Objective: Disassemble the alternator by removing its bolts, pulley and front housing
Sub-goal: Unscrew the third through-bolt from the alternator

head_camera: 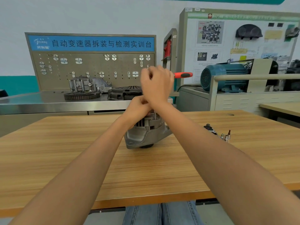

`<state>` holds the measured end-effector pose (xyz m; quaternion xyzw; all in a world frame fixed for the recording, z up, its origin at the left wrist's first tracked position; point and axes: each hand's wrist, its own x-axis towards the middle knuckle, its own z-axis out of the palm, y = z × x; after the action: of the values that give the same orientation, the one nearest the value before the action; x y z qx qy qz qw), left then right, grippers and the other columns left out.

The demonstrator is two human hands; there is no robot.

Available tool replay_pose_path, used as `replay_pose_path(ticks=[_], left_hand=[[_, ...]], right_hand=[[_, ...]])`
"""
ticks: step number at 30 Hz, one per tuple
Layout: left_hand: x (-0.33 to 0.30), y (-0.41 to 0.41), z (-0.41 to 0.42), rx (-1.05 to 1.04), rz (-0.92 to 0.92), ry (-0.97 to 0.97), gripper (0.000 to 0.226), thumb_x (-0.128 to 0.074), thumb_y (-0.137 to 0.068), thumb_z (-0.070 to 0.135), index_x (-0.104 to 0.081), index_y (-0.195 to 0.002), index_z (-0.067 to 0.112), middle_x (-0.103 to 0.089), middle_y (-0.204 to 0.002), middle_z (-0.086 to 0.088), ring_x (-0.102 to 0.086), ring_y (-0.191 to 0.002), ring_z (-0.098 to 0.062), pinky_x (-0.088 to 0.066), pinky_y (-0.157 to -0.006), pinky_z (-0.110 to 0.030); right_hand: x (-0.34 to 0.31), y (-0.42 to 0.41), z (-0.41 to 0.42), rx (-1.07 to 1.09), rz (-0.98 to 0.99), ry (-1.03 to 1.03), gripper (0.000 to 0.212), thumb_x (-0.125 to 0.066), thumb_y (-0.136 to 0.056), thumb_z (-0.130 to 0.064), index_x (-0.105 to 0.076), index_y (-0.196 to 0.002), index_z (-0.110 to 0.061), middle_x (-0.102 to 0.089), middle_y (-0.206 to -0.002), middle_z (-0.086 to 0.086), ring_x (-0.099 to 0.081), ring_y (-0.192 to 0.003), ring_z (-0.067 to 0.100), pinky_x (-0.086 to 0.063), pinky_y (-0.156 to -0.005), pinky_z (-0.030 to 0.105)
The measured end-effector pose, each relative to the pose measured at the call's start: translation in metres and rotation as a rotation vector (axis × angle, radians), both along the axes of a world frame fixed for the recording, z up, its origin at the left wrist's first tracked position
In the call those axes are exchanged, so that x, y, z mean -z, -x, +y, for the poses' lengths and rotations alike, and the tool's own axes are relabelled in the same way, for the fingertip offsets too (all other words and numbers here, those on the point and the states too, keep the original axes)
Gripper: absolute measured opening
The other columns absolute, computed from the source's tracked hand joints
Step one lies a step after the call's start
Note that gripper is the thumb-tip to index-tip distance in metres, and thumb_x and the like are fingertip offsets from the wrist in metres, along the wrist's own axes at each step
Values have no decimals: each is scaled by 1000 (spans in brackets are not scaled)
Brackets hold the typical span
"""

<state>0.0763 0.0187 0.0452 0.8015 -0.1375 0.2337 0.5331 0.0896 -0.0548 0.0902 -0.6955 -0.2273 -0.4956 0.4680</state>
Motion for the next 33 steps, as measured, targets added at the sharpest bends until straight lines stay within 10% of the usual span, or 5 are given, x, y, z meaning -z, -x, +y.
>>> replay_pose_path(ticks=[3, 7, 12, 23, 33], left_hand=[[-1, -1, 0, 51, 39, 0, 17, -55, -93, 17, -66, -85, 27, -68, -70, 20, -60, -68, 9, -46, -60, -11], [-1, -1, 0, 75, 39, -11, 14, -55, -93, 27, -69, -94, 27, -72, -87, 14, -63, -83, 3, -46, -69, -13], [0, 0, 2, 87, 34, 4, 12, -59, -92, 24, -70, -90, 26, -73, -84, 11, -65, -84, -1, -49, -69, -12], [1, -2, -2, -130, -12, -93, 26, -51, -91, -1, -54, -71, 15, -55, -64, 0, -45, -56, -2, -37, -48, -10], [0, 1, -3, 57, 20, -16, 13, -59, -92, 27, -71, -86, 27, -73, -82, 13, -64, -84, -3, -48, -69, -12]], right_hand=[[-13, 2, -5, -457, 205, -264, 51, -46, -89, -12, -28, -43, -20, -28, -41, -10, -26, -47, 11, -30, -57, 28], [-28, -3, -11, -970, 537, -414, 47, -34, -88, -11, -27, -42, -19, -28, -35, -6, -34, -45, 14, -44, -70, 30], [-29, -8, -13, -1133, 598, -466, 55, -31, -89, -13, -30, -34, -18, -36, -36, 1, -39, -41, 15, -46, -51, 22], [16, -1, 5, 411, -23, 206, 28, -42, -83, -28, -61, -94, -11, -55, -93, 4, -47, -93, 21, -25, -103, 37], [-28, -11, -16, -829, 565, -440, 53, -32, -95, -22, -33, -42, -16, -39, -42, 0, -41, -50, 15, -39, -82, 33]])
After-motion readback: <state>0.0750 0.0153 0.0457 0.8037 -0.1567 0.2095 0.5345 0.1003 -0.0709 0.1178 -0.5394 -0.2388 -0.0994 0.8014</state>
